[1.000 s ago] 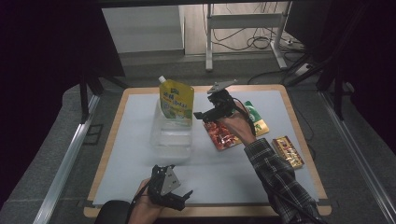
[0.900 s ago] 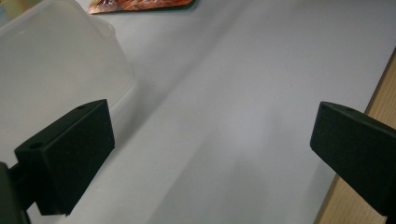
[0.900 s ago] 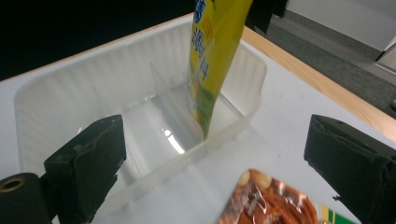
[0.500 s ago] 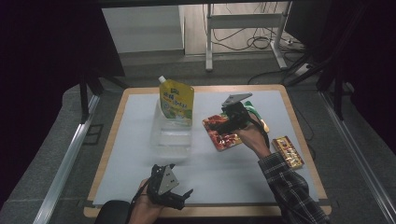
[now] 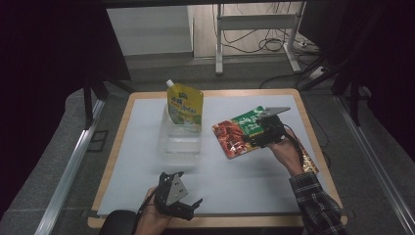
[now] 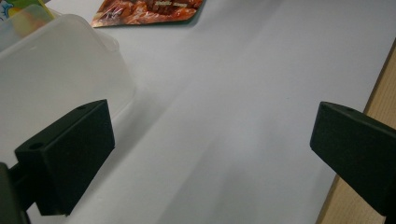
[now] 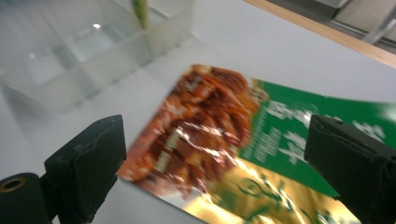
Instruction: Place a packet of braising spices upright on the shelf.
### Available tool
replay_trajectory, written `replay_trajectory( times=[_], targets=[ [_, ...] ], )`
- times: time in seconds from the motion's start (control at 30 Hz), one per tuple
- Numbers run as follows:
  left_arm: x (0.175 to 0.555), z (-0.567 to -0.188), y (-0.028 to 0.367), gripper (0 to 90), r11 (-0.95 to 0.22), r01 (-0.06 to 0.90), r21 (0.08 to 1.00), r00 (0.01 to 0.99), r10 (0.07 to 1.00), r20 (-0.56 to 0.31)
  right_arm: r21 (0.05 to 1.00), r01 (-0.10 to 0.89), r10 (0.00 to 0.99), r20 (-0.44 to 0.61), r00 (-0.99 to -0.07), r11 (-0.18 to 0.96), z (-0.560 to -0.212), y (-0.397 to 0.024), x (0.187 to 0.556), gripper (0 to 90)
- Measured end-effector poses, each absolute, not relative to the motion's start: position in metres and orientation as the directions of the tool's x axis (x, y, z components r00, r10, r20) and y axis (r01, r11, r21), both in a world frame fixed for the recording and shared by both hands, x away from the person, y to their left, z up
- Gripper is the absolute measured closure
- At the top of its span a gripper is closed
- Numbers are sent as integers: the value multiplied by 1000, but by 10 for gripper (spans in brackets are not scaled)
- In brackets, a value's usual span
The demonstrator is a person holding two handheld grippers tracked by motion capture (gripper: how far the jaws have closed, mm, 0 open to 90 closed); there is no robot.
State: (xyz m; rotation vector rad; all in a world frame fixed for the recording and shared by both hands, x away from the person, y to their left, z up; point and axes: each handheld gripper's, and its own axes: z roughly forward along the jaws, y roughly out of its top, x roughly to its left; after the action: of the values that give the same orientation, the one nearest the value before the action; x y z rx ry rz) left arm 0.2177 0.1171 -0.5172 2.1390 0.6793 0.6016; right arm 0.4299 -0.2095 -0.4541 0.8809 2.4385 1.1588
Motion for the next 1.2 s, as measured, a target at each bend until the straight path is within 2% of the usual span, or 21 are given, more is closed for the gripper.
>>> replay_trajectory(
  times=[0.4, 1.2],
  targets=[
    [218, -518, 118, 0, -555, 250, 794, 744, 635, 209, 740, 457, 714, -44, -699, 494, -471, -243, 439, 65],
    [219, -518, 117, 0, -565, 244, 789, 746, 629, 220, 724, 544, 781, 12, -624, 424, -490, -262, 464, 64]
  ],
)
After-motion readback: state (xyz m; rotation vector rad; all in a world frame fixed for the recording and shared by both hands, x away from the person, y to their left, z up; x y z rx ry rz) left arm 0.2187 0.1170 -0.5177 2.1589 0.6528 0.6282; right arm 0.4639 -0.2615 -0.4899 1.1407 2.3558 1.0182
